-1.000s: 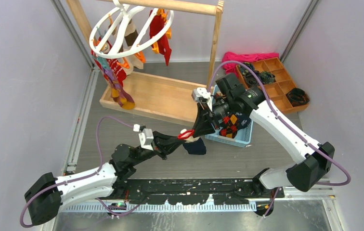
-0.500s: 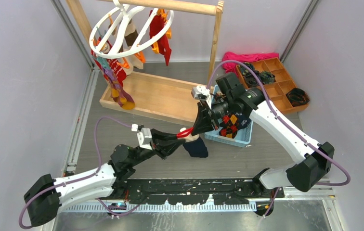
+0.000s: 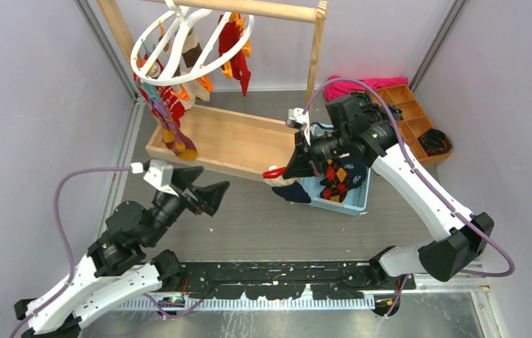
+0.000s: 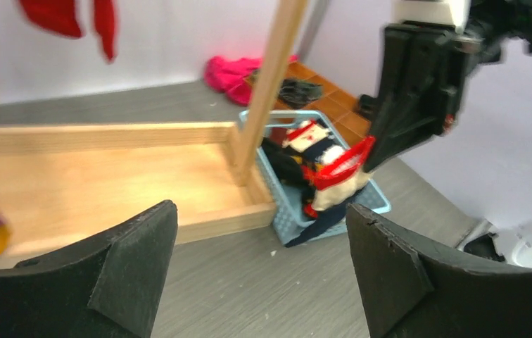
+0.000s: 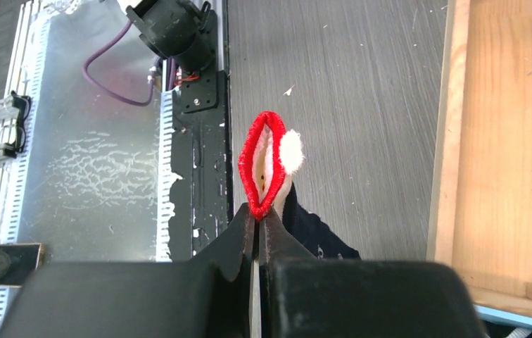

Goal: Clip the socks to the hanger
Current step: Open the clamp at the hanger.

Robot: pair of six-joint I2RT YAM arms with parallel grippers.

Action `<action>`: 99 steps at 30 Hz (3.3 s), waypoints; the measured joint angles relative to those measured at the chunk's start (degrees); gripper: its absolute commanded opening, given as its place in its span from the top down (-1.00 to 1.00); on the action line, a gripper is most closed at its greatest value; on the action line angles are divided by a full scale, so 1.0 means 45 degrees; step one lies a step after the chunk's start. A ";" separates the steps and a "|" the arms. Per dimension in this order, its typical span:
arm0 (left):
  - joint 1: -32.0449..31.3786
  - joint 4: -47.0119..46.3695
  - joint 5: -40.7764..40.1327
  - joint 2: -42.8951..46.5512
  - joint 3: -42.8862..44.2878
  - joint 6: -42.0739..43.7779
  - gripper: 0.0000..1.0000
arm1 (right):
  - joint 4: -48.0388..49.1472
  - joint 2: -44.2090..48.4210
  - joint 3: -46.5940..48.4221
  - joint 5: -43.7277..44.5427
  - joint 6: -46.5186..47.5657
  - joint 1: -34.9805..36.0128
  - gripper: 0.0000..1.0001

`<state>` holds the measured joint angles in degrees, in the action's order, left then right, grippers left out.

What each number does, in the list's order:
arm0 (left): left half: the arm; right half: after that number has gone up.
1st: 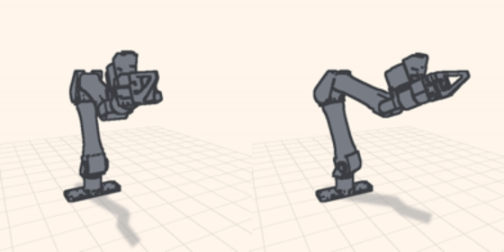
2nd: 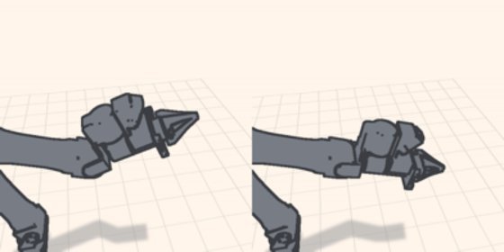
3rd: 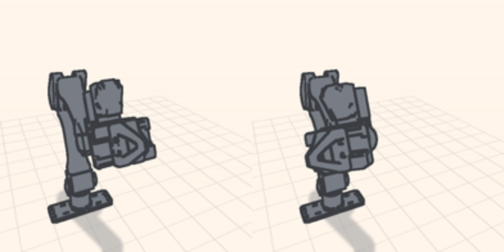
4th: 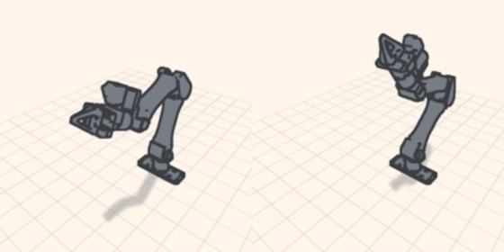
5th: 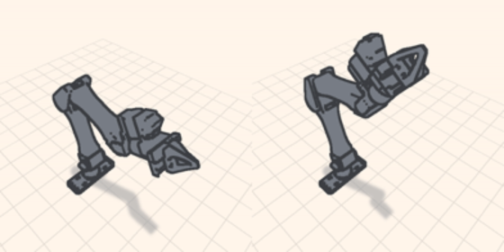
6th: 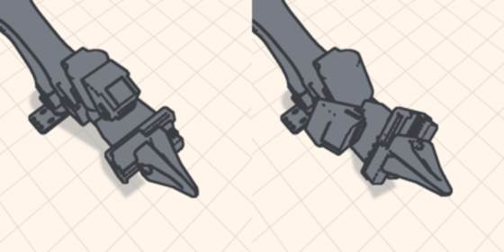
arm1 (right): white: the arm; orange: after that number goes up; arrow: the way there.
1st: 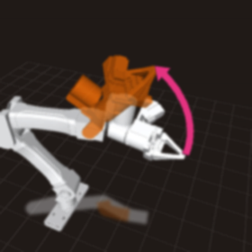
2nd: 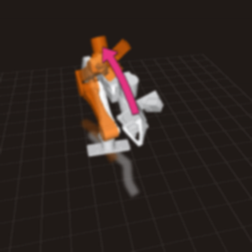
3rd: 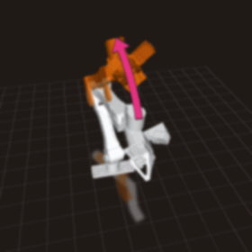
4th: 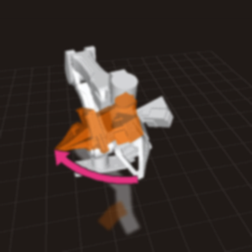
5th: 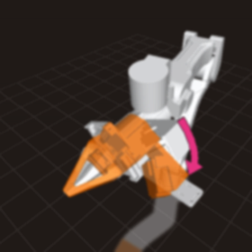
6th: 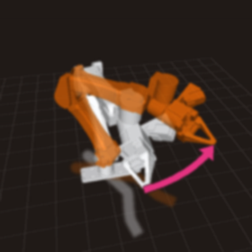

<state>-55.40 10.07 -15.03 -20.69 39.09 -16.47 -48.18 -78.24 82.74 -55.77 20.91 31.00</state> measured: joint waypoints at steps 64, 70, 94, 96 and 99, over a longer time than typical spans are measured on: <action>0.3434 0.5610 -1.0826 -1.2138 1.3104 -0.0520 -0.24 | 0.2268 0.0000 -0.0738 0.1428 -0.2064 0.0447 0.99; 0.3798 0.5421 -1.0593 -1.2157 1.2750 -0.0529 -0.22 | 0.2268 0.0000 -0.0738 0.1428 -0.2064 0.0447 0.98; 0.4435 0.4643 -0.9743 -1.2308 1.2483 -0.0248 0.02 | 0.2254 0.0000 -0.0738 0.1418 -0.2064 0.0447 0.99; 0.4435 0.4605 -0.9700 -1.2303 1.2483 -0.0243 0.02 | 0.2244 0.0000 -0.0738 0.1418 -0.2064 0.0447 0.99; 0.4435 0.4439 -0.9617 -1.2245 1.2420 -0.0233 0.02 | 0.2215 0.0000 -0.0738 0.1418 -0.2064 0.0447 0.99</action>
<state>-35.44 30.04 -58.30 -75.79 94.98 -17.52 -38.22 -78.24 79.42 -49.39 11.62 33.01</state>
